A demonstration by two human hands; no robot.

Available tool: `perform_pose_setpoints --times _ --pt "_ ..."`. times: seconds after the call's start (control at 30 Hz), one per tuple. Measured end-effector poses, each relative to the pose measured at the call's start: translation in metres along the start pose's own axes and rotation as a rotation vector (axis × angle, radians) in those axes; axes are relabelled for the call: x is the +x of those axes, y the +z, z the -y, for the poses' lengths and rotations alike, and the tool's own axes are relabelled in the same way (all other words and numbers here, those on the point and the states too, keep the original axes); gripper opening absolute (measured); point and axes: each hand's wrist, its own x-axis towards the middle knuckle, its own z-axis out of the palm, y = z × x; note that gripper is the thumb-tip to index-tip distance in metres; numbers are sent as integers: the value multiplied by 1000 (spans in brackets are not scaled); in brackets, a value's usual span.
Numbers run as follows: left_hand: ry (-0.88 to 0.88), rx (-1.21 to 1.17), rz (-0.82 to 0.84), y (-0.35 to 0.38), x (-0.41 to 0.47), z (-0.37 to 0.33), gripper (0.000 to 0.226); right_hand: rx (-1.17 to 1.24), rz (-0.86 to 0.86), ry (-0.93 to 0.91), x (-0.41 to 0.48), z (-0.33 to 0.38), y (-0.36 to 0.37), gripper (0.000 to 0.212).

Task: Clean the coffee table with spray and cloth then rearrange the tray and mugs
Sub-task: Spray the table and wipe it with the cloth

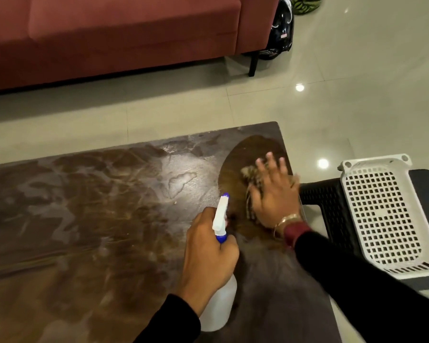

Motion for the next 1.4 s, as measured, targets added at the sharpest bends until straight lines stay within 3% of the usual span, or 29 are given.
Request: perform_pose_setpoints --times 0.1,0.2,0.3,0.37,0.53,0.63,0.8,0.87,0.97,1.03,1.07,1.17,1.23,1.3,1.4 --pt "9 -19 10 5 -6 5 28 80 -30 259 95 -4 -29 71" --pt "-24 -18 7 8 -14 18 27 12 -44 139 126 22 -23 73" --pt "-50 -9 2 4 -19 20 23 -48 57 -178 83 40 -11 76" --pt "-34 -11 3 2 -18 17 22 -48 100 -285 62 27 -14 77" --pt "-52 -33 17 11 -19 12 25 -43 15 -81 108 -10 -37 75" --pt "-90 -51 40 24 -31 12 25 -59 0 -82 123 7 -38 74" --pt "-90 -50 79 39 -50 9 19 -124 144 -531 52 -21 -28 76" --pt "-108 -19 111 44 -57 10 22 -105 133 -503 42 -39 -26 75" --pt "-125 -10 124 46 -74 11 25 -40 40 -202 64 -33 -28 74" --pt "-182 9 151 49 -92 11 27 -31 8 -104 67 -14 -26 76" --pt "-227 19 156 51 -102 11 28 -35 27 -149 57 -6 -23 76" --pt "-233 3 112 59 -133 13 22 -87 142 -531 -13 -19 -7 80" --pt "-242 30 100 66 -145 17 28 -91 157 -652 -45 -42 -4 81" --pt "-283 33 89 75 -160 21 42 -108 146 -646 -41 -52 -4 80" --pt "-348 21 113 87 -182 19 52 -69 97 -439 -31 -35 -8 78"
